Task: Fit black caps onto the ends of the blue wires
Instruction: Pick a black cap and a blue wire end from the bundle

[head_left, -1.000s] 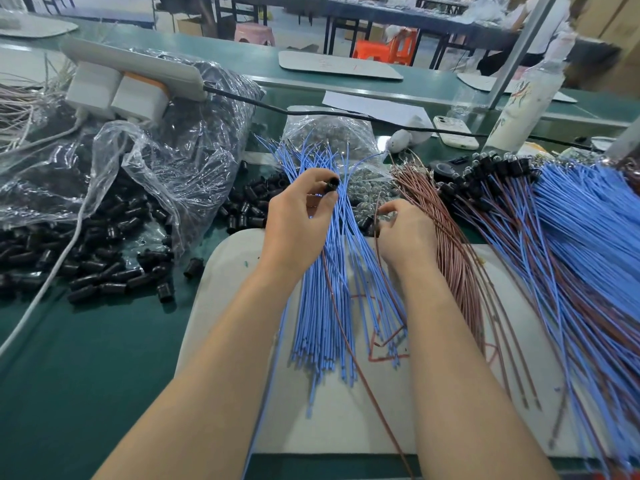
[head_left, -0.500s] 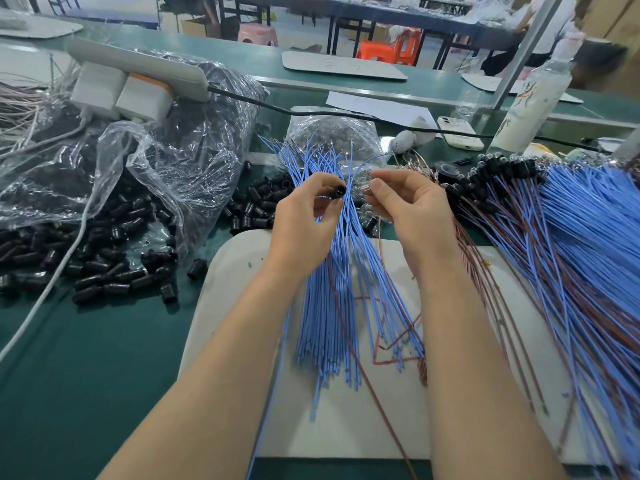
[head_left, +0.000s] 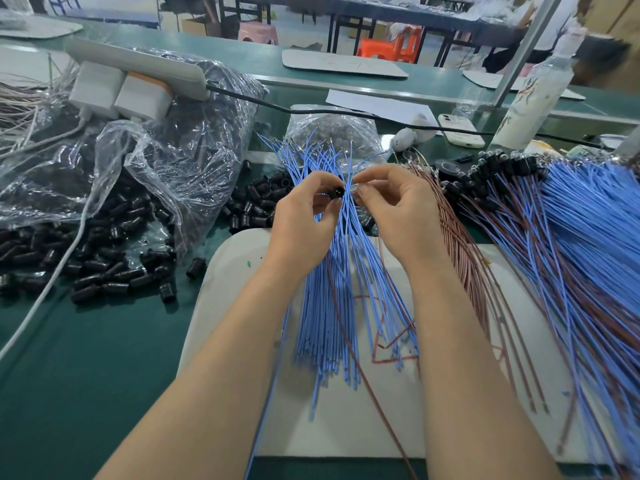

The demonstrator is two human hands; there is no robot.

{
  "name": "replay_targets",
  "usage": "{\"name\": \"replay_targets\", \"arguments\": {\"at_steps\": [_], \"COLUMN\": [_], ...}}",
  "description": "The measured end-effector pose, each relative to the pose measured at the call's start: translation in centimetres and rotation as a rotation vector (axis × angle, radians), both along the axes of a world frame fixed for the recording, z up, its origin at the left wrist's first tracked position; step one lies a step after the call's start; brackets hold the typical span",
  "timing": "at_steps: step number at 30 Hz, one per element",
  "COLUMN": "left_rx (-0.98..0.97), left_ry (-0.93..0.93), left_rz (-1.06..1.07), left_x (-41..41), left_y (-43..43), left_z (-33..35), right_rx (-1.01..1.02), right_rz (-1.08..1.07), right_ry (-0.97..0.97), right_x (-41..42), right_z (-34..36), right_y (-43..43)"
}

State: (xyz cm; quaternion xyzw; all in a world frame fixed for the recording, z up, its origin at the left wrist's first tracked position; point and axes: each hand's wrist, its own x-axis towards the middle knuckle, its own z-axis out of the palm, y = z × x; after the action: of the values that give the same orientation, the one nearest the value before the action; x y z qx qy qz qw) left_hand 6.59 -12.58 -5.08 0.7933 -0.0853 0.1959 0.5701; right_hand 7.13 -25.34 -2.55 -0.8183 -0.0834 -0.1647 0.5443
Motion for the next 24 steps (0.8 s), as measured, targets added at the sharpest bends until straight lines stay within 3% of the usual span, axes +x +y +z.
{"name": "replay_targets", "arguments": {"at_steps": [7,13,18,24], "left_rx": [0.052,0.207,0.258,0.248], "left_ry": [-0.025,-0.073,0.008,0.033], "left_rz": [0.059,0.099,0.244,0.229], "left_x": [0.0,0.0,0.1,-0.1], "left_y": [0.0,-0.3,-0.1,-0.2], "left_z": [-0.3,-0.5,-0.7,-0.3], "right_rx": [-0.24,-0.284,-0.307,-0.303], "right_rz": [-0.026,-0.06,-0.088,-0.066], "right_ry": [-0.032,-0.081,-0.136,-0.119], "right_x": [-0.6,-0.7,-0.9,-1.0], "right_z": [0.0,-0.2,-0.1,0.0], "right_y": [1.3,1.8,2.3,2.4]}}
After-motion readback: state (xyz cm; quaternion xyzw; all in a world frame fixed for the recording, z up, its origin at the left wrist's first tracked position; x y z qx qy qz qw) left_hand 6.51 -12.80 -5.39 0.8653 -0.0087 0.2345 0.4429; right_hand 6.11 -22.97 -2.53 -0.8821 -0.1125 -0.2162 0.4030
